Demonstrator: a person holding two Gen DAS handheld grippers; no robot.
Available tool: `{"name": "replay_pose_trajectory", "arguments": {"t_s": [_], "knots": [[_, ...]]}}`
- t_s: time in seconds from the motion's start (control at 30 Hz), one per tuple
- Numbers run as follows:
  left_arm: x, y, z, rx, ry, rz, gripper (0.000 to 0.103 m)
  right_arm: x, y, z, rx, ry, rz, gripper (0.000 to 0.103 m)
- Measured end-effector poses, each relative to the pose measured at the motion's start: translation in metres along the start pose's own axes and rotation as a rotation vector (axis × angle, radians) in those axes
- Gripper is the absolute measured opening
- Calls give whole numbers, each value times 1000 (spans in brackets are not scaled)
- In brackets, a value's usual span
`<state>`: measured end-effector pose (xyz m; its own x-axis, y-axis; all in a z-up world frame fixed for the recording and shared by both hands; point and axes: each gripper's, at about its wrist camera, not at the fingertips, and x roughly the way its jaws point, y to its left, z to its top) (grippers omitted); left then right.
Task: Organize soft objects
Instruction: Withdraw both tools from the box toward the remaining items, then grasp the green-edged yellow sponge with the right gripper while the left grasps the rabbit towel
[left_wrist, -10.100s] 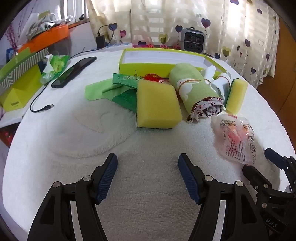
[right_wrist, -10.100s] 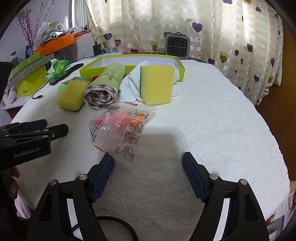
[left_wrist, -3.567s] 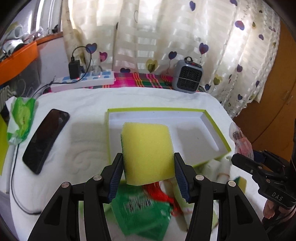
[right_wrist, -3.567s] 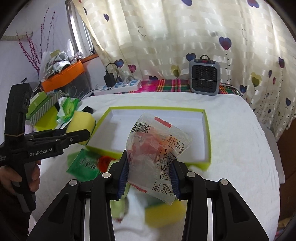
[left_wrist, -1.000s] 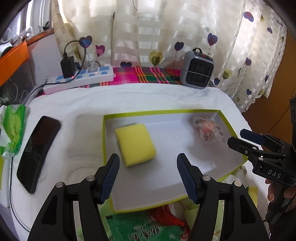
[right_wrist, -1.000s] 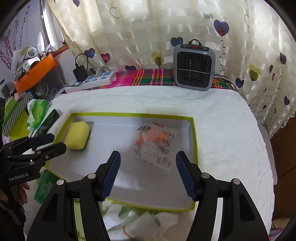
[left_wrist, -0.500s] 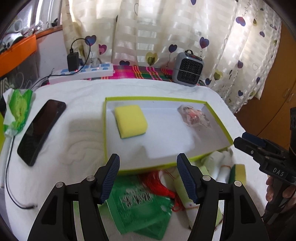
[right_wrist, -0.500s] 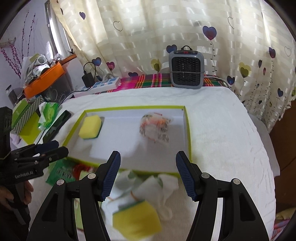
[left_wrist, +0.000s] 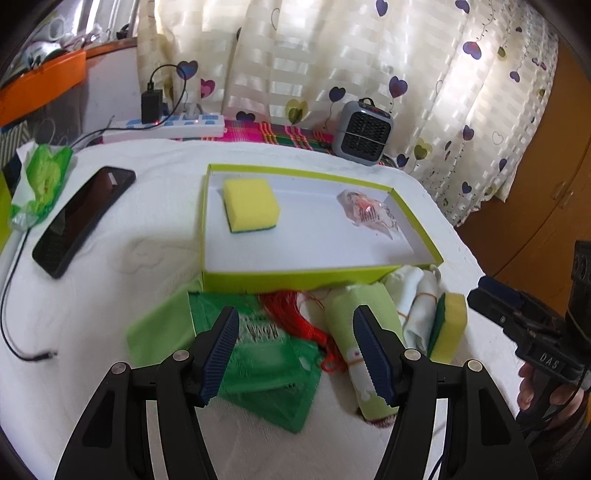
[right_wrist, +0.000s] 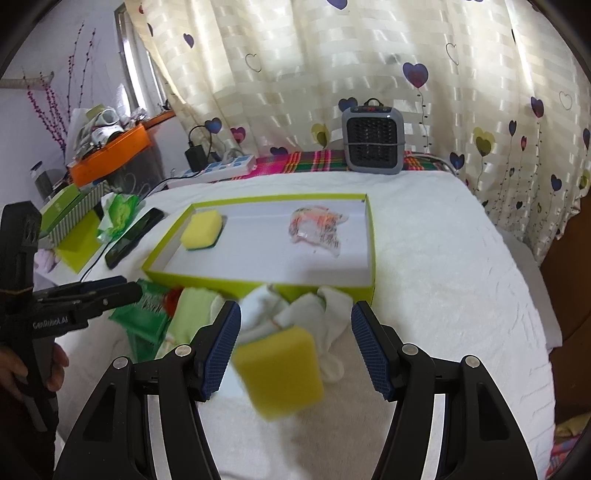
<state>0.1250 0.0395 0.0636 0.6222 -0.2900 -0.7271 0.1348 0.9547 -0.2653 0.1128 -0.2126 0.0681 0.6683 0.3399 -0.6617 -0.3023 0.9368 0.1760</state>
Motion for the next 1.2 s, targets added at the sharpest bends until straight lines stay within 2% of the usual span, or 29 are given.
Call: {"name": "replay_pose_trajectory", "arguments": {"t_s": [0.17,0.23,0.6,0.9,1.2], "knots": [[-1,-4,-10,-2,11,-22,64,-1,-1,-20,-18,18,36,64],[-2,-5,-14,-6,11,-39,64,-1,1,-26,-24,17,56,69],[0,-15,-25,-4,40,-79,64,0,0,-41,-10,3,146,69],[6,-26,-28,4,60,-96,64,-9,4,-46,-57,-35,164,69],[16,-40,-27,2,85,-127,64,4,-1,-48,-42,17,127,69]]}}
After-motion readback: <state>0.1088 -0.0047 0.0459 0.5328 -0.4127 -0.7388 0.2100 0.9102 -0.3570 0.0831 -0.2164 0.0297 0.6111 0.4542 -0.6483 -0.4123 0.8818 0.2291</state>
